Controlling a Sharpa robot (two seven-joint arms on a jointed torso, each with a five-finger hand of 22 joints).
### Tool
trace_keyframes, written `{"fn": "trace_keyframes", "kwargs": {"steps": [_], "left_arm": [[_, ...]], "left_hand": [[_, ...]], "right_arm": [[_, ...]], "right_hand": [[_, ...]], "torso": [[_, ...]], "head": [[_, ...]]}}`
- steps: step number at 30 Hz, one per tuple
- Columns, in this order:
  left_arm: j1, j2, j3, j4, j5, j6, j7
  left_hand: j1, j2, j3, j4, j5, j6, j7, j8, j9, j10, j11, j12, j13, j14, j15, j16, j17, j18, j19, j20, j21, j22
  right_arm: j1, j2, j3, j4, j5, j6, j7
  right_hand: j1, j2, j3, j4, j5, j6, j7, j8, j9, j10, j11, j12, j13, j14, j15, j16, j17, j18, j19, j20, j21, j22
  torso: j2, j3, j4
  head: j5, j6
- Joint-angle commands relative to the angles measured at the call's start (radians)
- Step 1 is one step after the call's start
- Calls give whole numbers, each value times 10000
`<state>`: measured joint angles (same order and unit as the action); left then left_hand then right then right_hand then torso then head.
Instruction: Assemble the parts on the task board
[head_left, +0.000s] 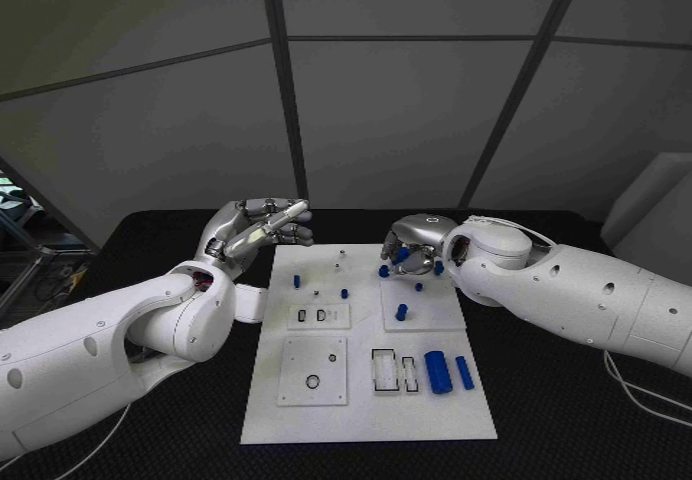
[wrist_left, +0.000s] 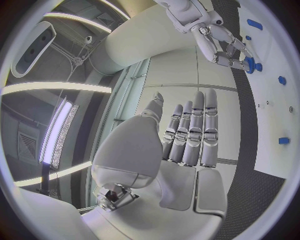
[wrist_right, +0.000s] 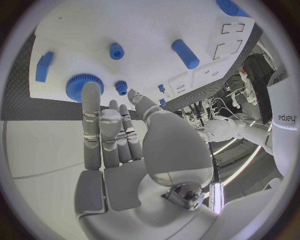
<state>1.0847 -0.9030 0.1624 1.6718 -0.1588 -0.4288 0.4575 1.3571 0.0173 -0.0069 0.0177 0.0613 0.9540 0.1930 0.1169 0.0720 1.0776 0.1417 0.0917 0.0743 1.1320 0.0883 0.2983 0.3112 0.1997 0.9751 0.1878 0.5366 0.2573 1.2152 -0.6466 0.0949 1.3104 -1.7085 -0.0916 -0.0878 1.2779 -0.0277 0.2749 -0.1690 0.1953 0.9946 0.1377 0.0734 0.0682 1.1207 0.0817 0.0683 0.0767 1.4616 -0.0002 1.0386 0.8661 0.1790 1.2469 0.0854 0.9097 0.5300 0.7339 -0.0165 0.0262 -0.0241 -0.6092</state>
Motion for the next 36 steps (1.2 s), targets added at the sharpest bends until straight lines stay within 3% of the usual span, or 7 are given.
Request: {"fn": "trace_keyframes", "kwargs": {"steps": [1, 15, 23, 36], "left_arm": [[16, -12, 8, 38, -83, 157, 6], [29, -96, 10, 160, -83, 195, -31], [33, -121, 11, 181, -83, 198, -47], [37, -146, 12, 193, -83, 193, -62]], "left_hand": [[18, 79, -71, -11, -7, -33, 69, -69, -18, -38, 54, -43, -10, -90, 17, 6, 23, -223, -101, 17, 63, 20], [22, 93, -83, -18, -7, -47, 76, -92, -19, -62, 64, -72, -12, -104, 23, 12, 52, -222, -129, 23, 96, 42], [27, 101, -87, -22, -6, -53, 80, -102, -19, -74, 68, -85, -13, -110, 25, 15, 65, -222, -142, 26, 112, 53], [32, 117, -89, -25, -5, -60, 84, -114, -19, -87, 72, -100, -15, -116, 28, 18, 81, -221, -157, 29, 130, 65]], "right_arm": [[23, 41, 7, -29, -111, 20, -55], [29, 223, 6, -231, -111, 137, -81], [29, 278, 6, -288, -111, 186, -62], [29, 271, 6, -234, -111, -142, -23]], "right_hand": [[12, -119, 111, 23, 51, -61, -2, -52, 4, 116, 2, 31, 14, 385, -61, 195, 187, -200, 122, -5, 259, 311], [9, -163, 362, 119, 66, -62, -3, -53, 4, 234, -20, 24, 13, 379, -81, 663, 632, -288, 239, 29, 867, 1034], [15, -152, 493, 176, 71, -19, -3, -32, 13, 288, -35, 26, 14, 375, -98, 860, 824, -326, 296, 40, 1133, 1364], [308, 115, 1177, 286, -127, 1000, -67, 390, 215, 1084, -183, 254, 197, 342, -218, 1309, 1202, -440, 475, -14, 1968, 2382]], "torso": [[44, 3, 10], [271, 11, 50], [323, 19, 43], [361, 14, 51]], "head": [[6, 1], [-20, 29], [29, 11], [10, -4]]}}
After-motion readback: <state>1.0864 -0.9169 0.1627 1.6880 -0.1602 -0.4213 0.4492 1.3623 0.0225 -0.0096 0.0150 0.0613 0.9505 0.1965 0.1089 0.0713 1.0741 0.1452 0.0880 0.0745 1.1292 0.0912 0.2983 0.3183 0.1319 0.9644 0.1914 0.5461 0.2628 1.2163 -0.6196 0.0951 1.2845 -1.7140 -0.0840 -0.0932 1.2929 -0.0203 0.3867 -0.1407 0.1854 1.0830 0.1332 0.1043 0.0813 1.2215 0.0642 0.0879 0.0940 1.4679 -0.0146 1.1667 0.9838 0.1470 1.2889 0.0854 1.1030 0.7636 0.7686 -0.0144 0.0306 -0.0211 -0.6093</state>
